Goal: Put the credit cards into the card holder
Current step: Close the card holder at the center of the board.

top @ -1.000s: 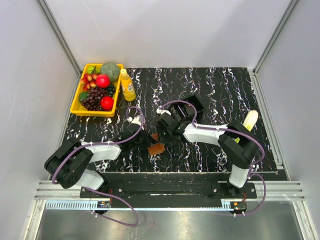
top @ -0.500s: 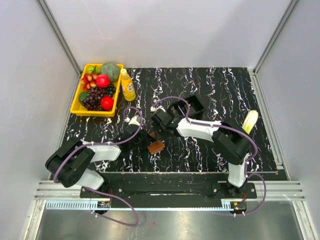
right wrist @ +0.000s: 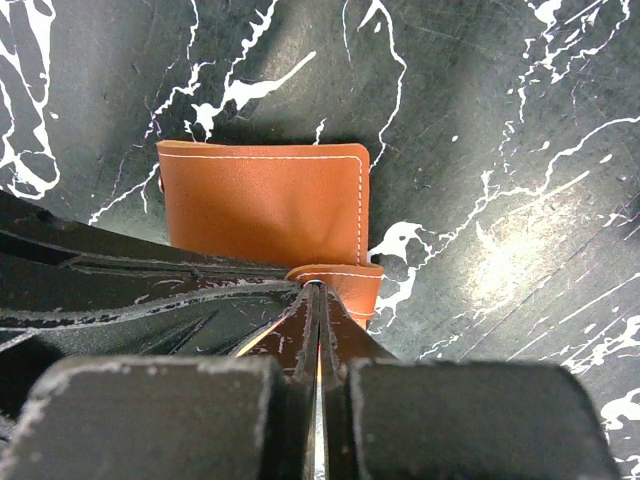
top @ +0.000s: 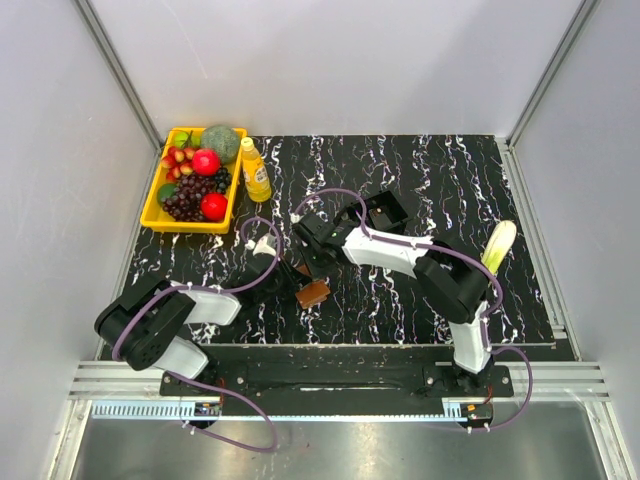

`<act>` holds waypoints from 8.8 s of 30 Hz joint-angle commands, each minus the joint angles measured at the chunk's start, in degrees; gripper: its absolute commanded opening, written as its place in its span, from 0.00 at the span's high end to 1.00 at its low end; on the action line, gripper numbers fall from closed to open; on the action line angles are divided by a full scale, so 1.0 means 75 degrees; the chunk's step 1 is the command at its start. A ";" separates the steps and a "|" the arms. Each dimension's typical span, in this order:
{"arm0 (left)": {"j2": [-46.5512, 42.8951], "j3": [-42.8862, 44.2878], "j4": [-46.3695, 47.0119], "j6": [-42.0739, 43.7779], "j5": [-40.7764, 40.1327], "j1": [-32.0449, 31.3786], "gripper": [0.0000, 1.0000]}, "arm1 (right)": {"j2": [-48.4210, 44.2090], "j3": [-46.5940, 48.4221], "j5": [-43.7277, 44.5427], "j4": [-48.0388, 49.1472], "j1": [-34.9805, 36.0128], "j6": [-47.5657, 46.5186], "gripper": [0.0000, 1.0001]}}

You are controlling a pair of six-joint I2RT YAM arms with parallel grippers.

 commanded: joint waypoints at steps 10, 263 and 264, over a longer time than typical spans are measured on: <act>0.0710 -0.0458 -0.3121 0.0151 -0.0439 -0.0207 1.00 | 0.2173 0.0388 -0.1279 -0.0003 0.0785 0.0023 1.00; -0.1916 0.1137 -0.6217 0.1722 -0.2549 0.0250 1.00 | 0.0240 -0.0479 -0.1290 0.3219 0.0528 0.1288 0.94; -0.1904 0.1114 -0.6182 0.1722 -0.2514 0.0262 1.00 | 0.0240 -0.0467 -0.1243 0.3195 0.0528 0.1300 0.94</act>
